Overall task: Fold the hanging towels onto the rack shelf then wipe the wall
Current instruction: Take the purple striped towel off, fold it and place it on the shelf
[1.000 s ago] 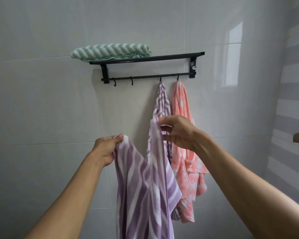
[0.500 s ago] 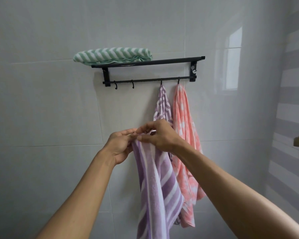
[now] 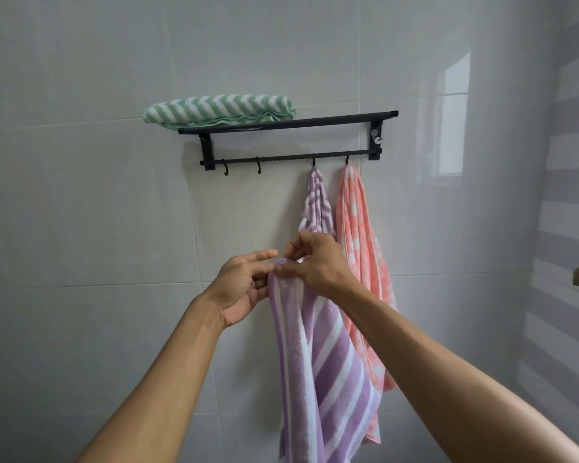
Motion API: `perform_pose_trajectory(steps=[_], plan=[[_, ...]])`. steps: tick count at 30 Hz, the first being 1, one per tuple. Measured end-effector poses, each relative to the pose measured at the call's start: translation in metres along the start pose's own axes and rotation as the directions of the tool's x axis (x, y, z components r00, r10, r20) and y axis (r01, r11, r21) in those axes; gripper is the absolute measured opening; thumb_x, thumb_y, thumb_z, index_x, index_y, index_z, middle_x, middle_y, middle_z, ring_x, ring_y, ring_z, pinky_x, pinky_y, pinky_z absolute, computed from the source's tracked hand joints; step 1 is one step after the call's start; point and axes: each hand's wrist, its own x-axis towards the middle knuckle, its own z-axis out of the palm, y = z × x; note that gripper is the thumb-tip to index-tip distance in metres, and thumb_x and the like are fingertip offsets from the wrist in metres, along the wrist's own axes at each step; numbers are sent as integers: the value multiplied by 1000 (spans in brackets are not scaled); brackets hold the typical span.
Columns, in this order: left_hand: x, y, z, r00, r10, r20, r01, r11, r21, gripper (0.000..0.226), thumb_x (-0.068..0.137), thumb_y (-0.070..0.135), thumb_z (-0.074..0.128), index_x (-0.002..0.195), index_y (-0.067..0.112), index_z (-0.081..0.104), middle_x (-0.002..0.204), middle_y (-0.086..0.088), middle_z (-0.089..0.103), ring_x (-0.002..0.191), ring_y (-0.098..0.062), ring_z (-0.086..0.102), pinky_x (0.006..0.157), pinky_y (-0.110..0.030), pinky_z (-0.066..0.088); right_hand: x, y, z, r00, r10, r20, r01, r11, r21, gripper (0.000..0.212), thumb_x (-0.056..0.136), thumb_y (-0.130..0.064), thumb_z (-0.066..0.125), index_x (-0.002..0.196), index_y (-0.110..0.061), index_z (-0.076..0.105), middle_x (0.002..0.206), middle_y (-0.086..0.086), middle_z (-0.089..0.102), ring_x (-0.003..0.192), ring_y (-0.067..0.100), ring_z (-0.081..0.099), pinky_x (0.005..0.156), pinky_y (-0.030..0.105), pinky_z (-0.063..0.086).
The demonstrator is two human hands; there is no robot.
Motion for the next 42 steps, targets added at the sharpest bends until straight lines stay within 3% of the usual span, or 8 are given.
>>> perform_pose_trajectory(steps=[9, 13, 17, 20, 26, 31, 35, 42], plan=[[1, 5, -8, 975, 199, -96, -145, 904, 402, 47, 86, -20, 61, 130, -3, 57, 84, -7, 77, 74, -12, 71, 75, -22, 58, -4, 15, -11, 907, 269, 323, -306, 949, 71, 45, 63, -41, 95, 84, -13, 68, 76, 3, 69, 71, 15, 63, 71, 30, 52], [0, 28, -24, 923, 333, -191, -213, 858, 468, 41, 89, -23, 53, 122, 1, 62, 80, -2, 75, 65, -4, 68, 66, -15, 55, -27, 43, -22, 587, 480, 652, -530, 836, -139, 72, 64, -40, 93, 116, 4, 68, 116, 21, 73, 111, 39, 68, 101, 50, 53], [-2, 47, -53, 857, 441, -266, -198, 759, 620, 39, 89, -20, 54, 116, 5, 65, 89, -6, 71, 71, -7, 68, 65, -12, 53, -45, 55, -27, 396, 676, 621, -303, 735, -606, 66, 75, -46, 85, 126, -8, 66, 113, 6, 72, 107, 26, 68, 98, 36, 55], [-2, 46, -77, 838, 470, -277, -93, 623, 777, 44, 88, -19, 48, 115, 9, 68, 98, -7, 73, 89, -22, 67, 77, -22, 50, -40, 42, -36, 490, 748, 447, 18, 504, -864, 66, 80, -52, 79, 128, -9, 65, 103, 5, 62, 106, 28, 63, 96, 39, 52], [-5, 28, -82, 751, 575, -325, 97, 391, 915, 34, 85, -12, 46, 99, 5, 72, 97, -15, 72, 87, -29, 60, 75, -27, 42, 8, -14, -63, 665, 703, 252, 44, 300, -953, 54, 73, -43, 87, 115, -16, 65, 107, -2, 58, 98, 23, 59, 87, 34, 52], [-4, 24, -92, 677, 609, -413, 156, 430, 889, 23, 88, -7, 48, 92, 4, 68, 90, -19, 69, 89, -36, 61, 73, -32, 41, 24, -32, -78, 935, 342, 92, -19, 308, -951, 47, 74, -40, 87, 101, -18, 55, 81, -5, 54, 82, 22, 59, 70, 36, 47], [1, 35, -88, 596, 621, -509, 136, 546, 826, 30, 92, -6, 43, 95, 7, 70, 91, -13, 65, 84, -30, 56, 72, -31, 41, 25, -39, -79, 948, 296, 117, 27, 290, -957, 33, 86, -23, 74, 81, -16, 42, 82, -1, 53, 79, 23, 57, 71, 37, 47], [12, 49, -74, 619, 553, -558, 61, 674, 736, 35, 87, -12, 44, 103, 6, 70, 98, -8, 65, 86, -24, 58, 64, -24, 44, 29, -40, -80, 997, 67, -28, -47, 294, -955, 22, 90, -4, 61, 111, -11, 58, 87, 6, 50, 77, 31, 52, 69, 38, 45]])
